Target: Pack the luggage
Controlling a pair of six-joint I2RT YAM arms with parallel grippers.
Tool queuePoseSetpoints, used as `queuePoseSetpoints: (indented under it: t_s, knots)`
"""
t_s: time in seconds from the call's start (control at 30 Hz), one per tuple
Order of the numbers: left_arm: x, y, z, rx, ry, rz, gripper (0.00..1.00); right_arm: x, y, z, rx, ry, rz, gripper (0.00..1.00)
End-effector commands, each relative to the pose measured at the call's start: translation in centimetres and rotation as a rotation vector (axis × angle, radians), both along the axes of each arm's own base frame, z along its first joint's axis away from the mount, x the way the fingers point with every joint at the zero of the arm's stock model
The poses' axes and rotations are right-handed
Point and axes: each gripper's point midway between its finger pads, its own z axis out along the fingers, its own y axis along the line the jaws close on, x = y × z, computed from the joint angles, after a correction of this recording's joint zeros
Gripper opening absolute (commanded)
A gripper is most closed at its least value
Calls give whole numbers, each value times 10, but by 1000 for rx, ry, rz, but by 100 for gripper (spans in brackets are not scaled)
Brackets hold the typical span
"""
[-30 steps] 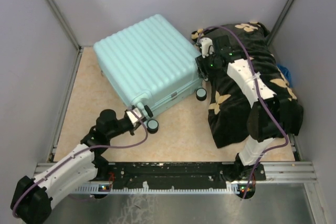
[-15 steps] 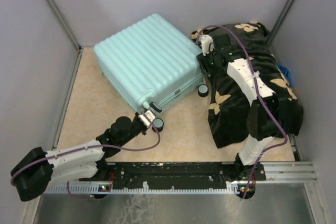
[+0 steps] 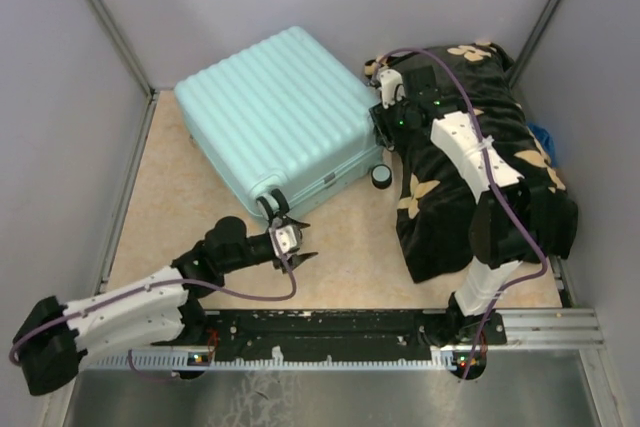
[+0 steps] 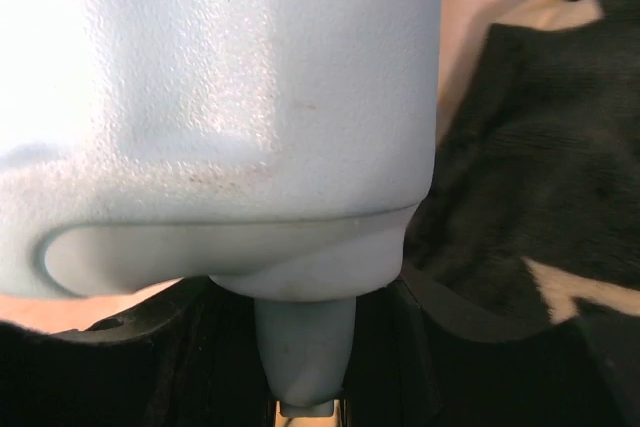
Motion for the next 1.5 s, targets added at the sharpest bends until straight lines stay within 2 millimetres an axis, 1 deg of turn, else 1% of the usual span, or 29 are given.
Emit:
queuePoseSetpoints:
  t_s: [0.0, 0.03, 0.1, 0.13, 0.2, 0.27, 0.3, 0.33, 0.37, 0.47, 0.53, 0.57, 0.6, 0.63, 0.67, 0.7, 0.77, 0.83, 0.87, 0.97, 1.07, 1.1, 1.17, 1.23, 1.27, 1.3, 1.37, 1.4, 1.47]
  knots:
    - [-36, 4, 69, -52, -62, -241, 74, -2, 21, 36, 202, -9, 45, 48]
    - [-41, 5, 80, -52, -60, -264, 76, -3, 16, 41, 214, -15, 45, 55]
    - [-41, 6, 94, -28, -27, -270, 78, -7, 9, 51, 238, -32, 49, 68]
    - [-40, 8, 103, -23, -11, -276, 78, -11, 4, 62, 255, -57, 48, 74]
    - [-36, 9, 120, -35, 18, -302, 79, -18, -2, 73, 286, -89, 34, 82]
    - [-26, 10, 141, -71, 58, -307, 80, -24, -11, 82, 307, -126, 14, 87]
    - [-18, 10, 158, -97, 66, -302, 80, -29, -15, 90, 320, -150, 4, 88]
    - [-9, 9, 168, -120, 101, -289, 80, -33, -19, 93, 332, -161, -12, 89]
    - [6, 9, 181, -153, 126, -253, 79, -38, -22, 98, 350, -171, -27, 88]
    - [67, 14, 212, -259, 244, -98, 78, -60, -28, 98, 400, -186, -69, 86]
    - [120, 26, 225, -305, 269, 45, 77, -80, -26, 97, 440, -217, -60, 79]
    - [157, 34, 220, -304, 287, 134, 77, -89, -24, 92, 469, -214, -62, 73]
    - [195, 49, 218, -308, 292, 254, 77, -99, -21, 86, 493, -205, -59, 67]
    - [228, 64, 220, -314, 292, 356, 75, -107, -17, 74, 503, -183, -60, 60]
    - [262, 83, 214, -315, 315, 463, 74, -114, -12, 65, 502, -173, -51, 55]
    - [293, 104, 216, -325, 311, 564, 71, -122, -2, 56, 494, -168, -22, 50]
    - [352, 153, 208, -311, 264, 777, 71, -130, 13, 40, 478, -173, 15, 44]
    - [394, 190, 214, -288, 147, 909, 73, -130, 27, 24, 471, -179, 48, 39]
    - [414, 211, 214, -274, 96, 992, 74, -129, 33, 16, 461, -181, 57, 36]
    - [456, 266, 218, -252, -37, 1155, 75, -119, 47, 0, 429, -198, 89, 30]
    - [484, 318, 212, -214, -117, 1302, 75, -105, 56, -11, 404, -230, 92, 26]
    - [491, 332, 201, -189, -133, 1338, 75, -100, 59, -15, 397, -242, 91, 26]
    - [498, 353, 189, -147, -156, 1367, 75, -88, 66, -22, 389, -264, 99, 26]
    - [500, 363, 171, -84, -142, 1358, 75, -73, 75, -26, 376, -289, 106, 26]
    - [498, 369, 159, -50, -115, 1360, 75, -64, 78, -33, 365, -286, 104, 26]
    - [494, 371, 148, -26, -84, 1347, 74, -55, 81, -35, 359, -293, 98, 25]
    - [483, 373, 126, -2, -5, 1313, 71, -38, 88, -36, 354, -307, 99, 25]
    - [474, 373, 105, 9, 57, 1286, 68, -31, 91, -36, 348, -320, 108, 25]
    - [456, 363, 89, -2, 125, 1195, 67, -16, 99, -31, 347, -361, 129, 25]
